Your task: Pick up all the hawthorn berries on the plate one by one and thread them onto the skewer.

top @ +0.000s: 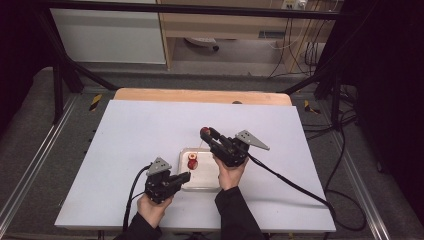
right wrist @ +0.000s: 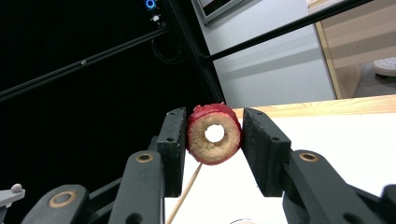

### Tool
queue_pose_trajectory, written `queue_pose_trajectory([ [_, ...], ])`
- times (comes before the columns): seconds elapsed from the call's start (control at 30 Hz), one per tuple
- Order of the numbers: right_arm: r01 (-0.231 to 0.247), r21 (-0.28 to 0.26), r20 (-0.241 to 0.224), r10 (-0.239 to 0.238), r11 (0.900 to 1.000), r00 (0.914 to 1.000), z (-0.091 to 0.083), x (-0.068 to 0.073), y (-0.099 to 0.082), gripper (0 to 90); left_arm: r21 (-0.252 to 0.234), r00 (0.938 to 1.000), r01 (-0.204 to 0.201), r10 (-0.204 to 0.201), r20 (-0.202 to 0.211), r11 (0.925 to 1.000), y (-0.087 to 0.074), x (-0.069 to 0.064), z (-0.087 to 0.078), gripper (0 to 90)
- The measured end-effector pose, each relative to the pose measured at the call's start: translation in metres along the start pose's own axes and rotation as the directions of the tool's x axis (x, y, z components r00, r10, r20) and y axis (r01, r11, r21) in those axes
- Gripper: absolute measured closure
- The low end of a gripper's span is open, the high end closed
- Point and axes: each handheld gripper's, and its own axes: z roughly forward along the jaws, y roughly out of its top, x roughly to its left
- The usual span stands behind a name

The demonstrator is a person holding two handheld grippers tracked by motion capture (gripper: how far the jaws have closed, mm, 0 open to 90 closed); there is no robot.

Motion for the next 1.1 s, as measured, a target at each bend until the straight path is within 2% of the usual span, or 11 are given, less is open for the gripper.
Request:
queue_pose_trajectory([
  [0.13, 0.0, 0.002, 0.001, 0.0, 1.0, 1.0, 0.0, 0.001, -0.002, 61.6, -0.01, 0.9998, 0.018, -0.018, 0.004, 0.9998, 0.001, 0.0, 0.001, 88.2],
  [0.4, 0.0, 0.01, -0.005, 0.0, 0.9999, 1.0, 0.0, 0.002, -0.005, 61.7, -0.011, 0.9996, 0.027, -0.027, 0.006, 0.9996, 0.005, -0.004, 0.007, 88.3],
  [0.63, 0.005, 0.02, -0.003, -0.005, 0.9998, 1.0, -0.004, 0.005, -0.004, 61.9, -0.015, 0.9994, 0.035, -0.035, 0.007, 0.9993, 0.005, -0.002, 0.008, 88.5],
  [1.1, 0.004, -0.002, 0.009, -0.004, 1.0, 1.0, -0.004, 0.008, -0.01, 62.2, -0.038, 0.9976, 0.066, -0.065, 0.024, 0.9971, 0.006, -0.007, 0.01, 88.6],
])
